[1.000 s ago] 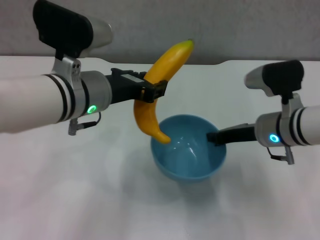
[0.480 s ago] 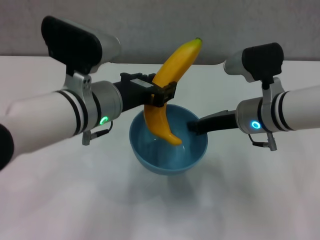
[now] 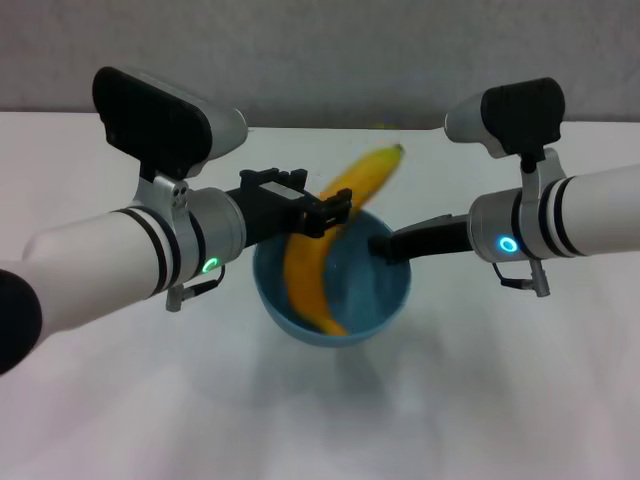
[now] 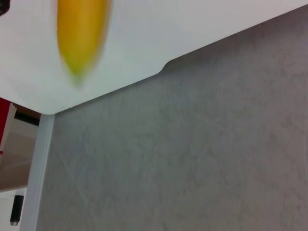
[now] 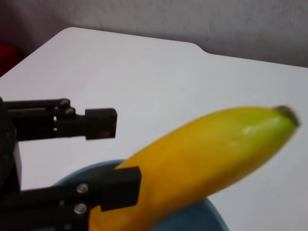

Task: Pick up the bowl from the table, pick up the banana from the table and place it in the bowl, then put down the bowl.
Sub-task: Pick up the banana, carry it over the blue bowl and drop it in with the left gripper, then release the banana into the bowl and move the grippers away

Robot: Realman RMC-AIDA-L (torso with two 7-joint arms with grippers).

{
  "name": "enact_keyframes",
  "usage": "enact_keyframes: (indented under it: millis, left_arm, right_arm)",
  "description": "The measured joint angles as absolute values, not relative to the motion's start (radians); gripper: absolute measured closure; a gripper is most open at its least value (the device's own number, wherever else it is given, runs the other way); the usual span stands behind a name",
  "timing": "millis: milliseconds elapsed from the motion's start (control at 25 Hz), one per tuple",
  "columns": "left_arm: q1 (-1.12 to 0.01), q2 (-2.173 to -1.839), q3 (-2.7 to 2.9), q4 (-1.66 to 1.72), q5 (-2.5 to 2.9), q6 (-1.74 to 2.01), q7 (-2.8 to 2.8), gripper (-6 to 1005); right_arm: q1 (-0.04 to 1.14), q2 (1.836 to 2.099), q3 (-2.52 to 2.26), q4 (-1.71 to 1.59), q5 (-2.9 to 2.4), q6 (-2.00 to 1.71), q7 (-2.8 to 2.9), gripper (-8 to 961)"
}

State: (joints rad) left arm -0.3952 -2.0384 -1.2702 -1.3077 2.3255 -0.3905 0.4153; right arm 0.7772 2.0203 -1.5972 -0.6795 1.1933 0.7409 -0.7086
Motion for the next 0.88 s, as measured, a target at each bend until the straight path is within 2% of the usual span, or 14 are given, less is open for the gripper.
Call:
enact_keyframes:
  millis: [320, 560, 880]
  left_arm:
    - [-0.377, -2.034, -1.292, -1.33, 2.286, -0.375, 0.416, 284]
    - [-0.329, -2.031, -1.355, -1.386, 2.276, -0.373, 0.416, 90]
    - [-0.317, -2.029, -1.453, -1.321, 2.284, -0.373, 0.472, 93]
  right_arm:
    - [0.762, 2.018, -1.59, -0.668, 1.188, 0.741, -0.707, 840]
    - [0.747, 2.015, -1.583, -0.669, 1.188, 0.731, -0.706, 837]
    - [0.735, 2.014, -1.574, -0.664, 1.185, 0.726, -0.702, 832]
